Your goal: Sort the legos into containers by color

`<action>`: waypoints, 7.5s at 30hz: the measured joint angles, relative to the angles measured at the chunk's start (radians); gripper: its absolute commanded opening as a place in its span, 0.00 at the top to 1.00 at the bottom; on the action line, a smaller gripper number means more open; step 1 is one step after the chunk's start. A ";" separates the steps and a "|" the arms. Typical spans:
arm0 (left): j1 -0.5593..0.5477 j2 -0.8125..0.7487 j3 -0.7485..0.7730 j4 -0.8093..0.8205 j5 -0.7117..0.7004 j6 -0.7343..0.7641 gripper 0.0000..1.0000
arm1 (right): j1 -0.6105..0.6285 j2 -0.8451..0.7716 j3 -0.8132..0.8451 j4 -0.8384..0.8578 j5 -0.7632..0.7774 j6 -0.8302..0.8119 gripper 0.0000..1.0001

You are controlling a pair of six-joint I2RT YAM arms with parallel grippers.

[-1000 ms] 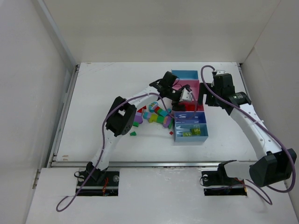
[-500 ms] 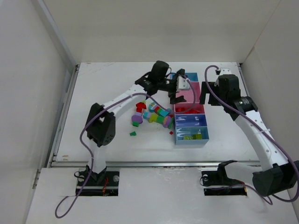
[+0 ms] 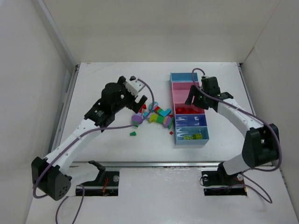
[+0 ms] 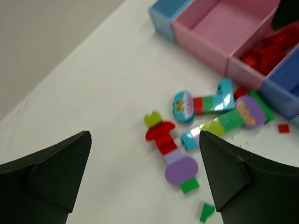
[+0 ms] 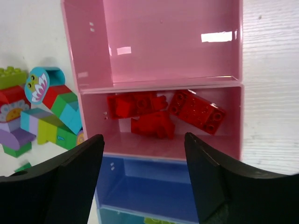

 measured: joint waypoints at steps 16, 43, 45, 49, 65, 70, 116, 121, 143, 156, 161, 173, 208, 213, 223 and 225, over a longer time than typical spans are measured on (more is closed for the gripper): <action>0.166 0.046 -0.252 0.190 -0.236 -0.145 0.00 | -0.005 0.224 0.084 0.074 0.119 0.306 0.27; 0.199 -0.032 -0.341 0.283 -0.183 -0.116 0.00 | -0.013 0.274 0.054 0.172 0.356 0.565 1.00; 0.201 -0.032 -0.345 0.286 -0.175 -0.116 0.00 | -0.019 0.273 0.053 0.169 0.359 0.599 1.00; 0.201 -0.047 -0.362 0.293 -0.167 -0.116 0.00 | -0.035 0.272 0.042 0.170 0.344 0.698 1.00; 0.201 -0.081 -0.374 0.312 -0.164 -0.113 0.00 | -0.072 0.243 0.020 0.092 0.344 1.135 1.00; 0.201 -0.091 -0.391 0.321 -0.166 -0.114 0.00 | -0.073 0.245 0.027 0.075 0.344 1.177 1.00; 0.208 -0.114 -0.417 0.352 -0.164 -0.118 0.00 | -0.090 0.172 -0.060 0.146 0.386 0.934 0.16; 0.207 -0.117 -0.429 0.354 -0.166 -0.117 0.00 | 0.037 0.108 0.026 0.085 0.489 0.671 0.13; 0.179 -0.116 -0.450 0.371 -0.202 -0.098 0.00 | 0.336 0.412 0.291 -0.077 0.185 -0.034 0.40; 0.188 -0.116 -0.468 0.396 -0.203 -0.090 0.00 | 0.315 0.456 0.288 -0.069 0.103 -0.074 0.41; 0.188 -0.116 -0.468 0.399 -0.203 -0.088 0.00 | 0.316 0.473 0.291 -0.045 0.082 -0.070 0.41; 0.188 -0.116 -0.468 0.399 -0.203 -0.087 0.00 | 0.336 0.399 0.278 -0.089 0.112 -0.068 0.28; 0.188 -0.116 -0.473 0.399 -0.202 -0.087 0.00 | 0.322 0.537 0.324 -0.149 0.131 -0.041 0.51; 0.188 -0.116 -0.475 0.400 -0.202 -0.087 0.00 | 0.320 0.537 0.324 -0.134 0.126 -0.041 0.62; 0.188 -0.116 -0.475 0.399 -0.202 -0.087 0.00 | 0.319 0.528 0.324 -0.129 0.119 -0.041 0.90; 0.188 -0.116 -0.475 0.399 -0.202 -0.087 0.00 | 0.319 0.514 0.323 -0.132 0.116 -0.040 0.93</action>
